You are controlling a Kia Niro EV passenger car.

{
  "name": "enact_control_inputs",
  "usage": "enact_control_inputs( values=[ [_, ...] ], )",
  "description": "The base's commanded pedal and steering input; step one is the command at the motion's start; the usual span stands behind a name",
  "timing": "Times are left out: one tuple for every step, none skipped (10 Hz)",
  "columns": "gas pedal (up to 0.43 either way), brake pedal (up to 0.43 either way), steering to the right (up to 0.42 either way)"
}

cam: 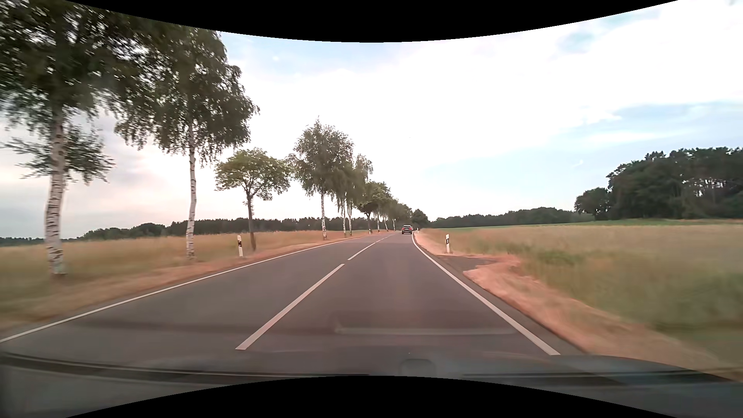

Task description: Follow the waypoints while adhering to traffic rules and regulations

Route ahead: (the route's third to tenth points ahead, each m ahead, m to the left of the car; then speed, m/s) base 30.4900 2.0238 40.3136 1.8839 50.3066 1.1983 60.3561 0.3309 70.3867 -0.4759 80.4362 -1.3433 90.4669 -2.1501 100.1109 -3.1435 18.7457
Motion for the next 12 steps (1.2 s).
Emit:
enact_control_inputs(
  values=[
    [0.197, 0.0, 0.004],
    [0.197, 0.0, 0.004],
    [0.197, 0.0, 0.004],
    [0.197, 0.0, 0.004],
    [0.197, 0.0, 0.005],
    [0.197, 0.0, 0.005],
    [0.197, 0.0, 0.007],
    [0.177, 0.0, 0.01],
    [0.138, 0.0, 0.011],
    [0.118, 0.0, 0.011],
    [0.118, 0.0, 0.012],
    [0.118, 0.0, 0.009]
  ],
)
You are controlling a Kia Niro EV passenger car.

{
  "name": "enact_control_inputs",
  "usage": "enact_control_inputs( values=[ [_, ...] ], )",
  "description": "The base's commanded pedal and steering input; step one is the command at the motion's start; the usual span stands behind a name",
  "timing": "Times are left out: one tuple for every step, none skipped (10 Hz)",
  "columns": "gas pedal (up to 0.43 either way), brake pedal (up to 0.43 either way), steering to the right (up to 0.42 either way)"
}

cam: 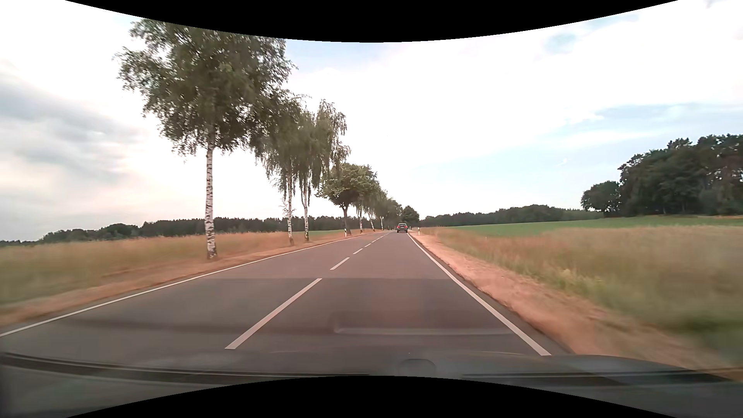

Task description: Follow the waypoints while adhering to traffic rules and regulations

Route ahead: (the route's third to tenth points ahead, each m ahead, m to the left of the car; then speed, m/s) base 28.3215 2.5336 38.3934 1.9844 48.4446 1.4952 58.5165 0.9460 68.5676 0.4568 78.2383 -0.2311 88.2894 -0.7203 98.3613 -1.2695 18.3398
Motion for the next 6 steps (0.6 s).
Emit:
enact_control_inputs(
  values=[
    [0.118, 0.0, 0.006],
    [0.118, 0.0, 0.005],
    [0.15, 0.0, 0.005],
    [0.15, 0.0, 0.005],
    [0.157, 0.0, 0.002],
    [0.197, 0.0, 0.001]
  ],
)
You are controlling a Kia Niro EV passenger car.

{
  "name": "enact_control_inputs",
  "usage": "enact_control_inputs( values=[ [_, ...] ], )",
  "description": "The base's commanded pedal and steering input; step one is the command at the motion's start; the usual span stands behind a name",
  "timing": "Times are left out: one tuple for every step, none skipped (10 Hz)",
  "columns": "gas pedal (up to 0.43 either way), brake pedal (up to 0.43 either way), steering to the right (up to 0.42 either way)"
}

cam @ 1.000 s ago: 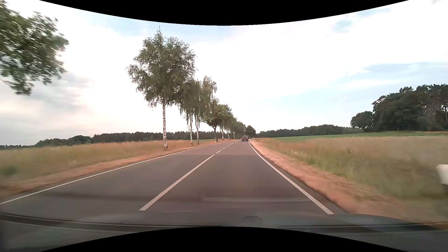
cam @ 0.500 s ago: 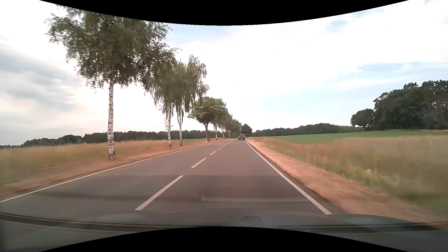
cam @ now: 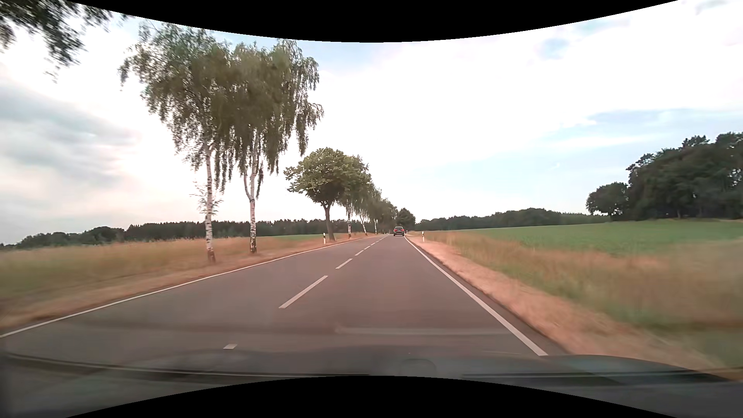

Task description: Follow the waypoints while adhering to traffic rules and regulations

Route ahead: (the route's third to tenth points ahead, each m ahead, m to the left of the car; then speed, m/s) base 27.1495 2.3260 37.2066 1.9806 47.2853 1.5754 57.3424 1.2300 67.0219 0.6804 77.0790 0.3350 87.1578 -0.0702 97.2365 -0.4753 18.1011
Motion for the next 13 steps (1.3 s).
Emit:
enact_control_inputs(
  values=[
    [0.197, 0.0, 0.001],
    [0.197, 0.0, 0.003],
    [0.197, 0.0, 0.004],
    [0.197, 0.0, 0.005],
    [0.197, 0.0, 0.004],
    [0.197, 0.0, 0.004],
    [0.197, 0.0, 0.004],
    [0.197, 0.0, 0.004],
    [0.197, 0.0, 0.003],
    [0.197, 0.0, 0.001],
    [0.197, 0.0, 0.001],
    [0.197, 0.0, 0.001],
    [0.209, 0.0, 0.001]
  ],
)
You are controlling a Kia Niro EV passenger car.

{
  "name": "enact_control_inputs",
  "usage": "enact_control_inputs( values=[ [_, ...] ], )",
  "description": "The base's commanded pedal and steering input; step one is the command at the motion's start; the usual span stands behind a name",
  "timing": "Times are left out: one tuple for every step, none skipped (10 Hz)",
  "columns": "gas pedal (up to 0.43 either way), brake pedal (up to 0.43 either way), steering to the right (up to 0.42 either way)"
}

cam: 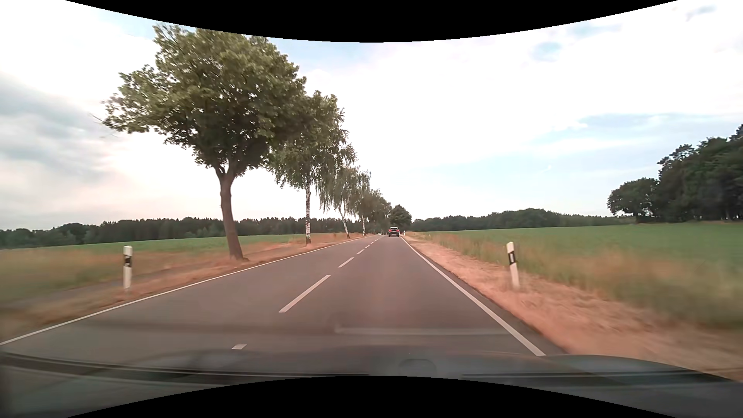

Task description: Follow the waypoints while adhering to traffic rules and regulations

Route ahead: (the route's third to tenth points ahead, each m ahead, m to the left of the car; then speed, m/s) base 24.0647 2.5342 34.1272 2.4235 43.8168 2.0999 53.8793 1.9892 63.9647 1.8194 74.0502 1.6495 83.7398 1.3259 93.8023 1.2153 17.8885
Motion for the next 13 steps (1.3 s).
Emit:
enact_control_inputs(
  values=[
    [0.209, 0.0, 0.001],
    [0.209, 0.0, 0.001],
    [0.22, 0.0, 0.002],
    [0.228, 0.0, 0.002],
    [0.228, 0.0, 0.001],
    [0.24, 0.0, 0.002],
    [0.24, 0.0, 0.002],
    [0.26, 0.0, 0.001],
    [0.26, 0.0, 0.001],
    [0.26, 0.0, 0.0],
    [0.268, 0.0, -0.002],
    [0.28, 0.0, -0.002],
    [0.28, 0.0, -0.002]
  ],
)
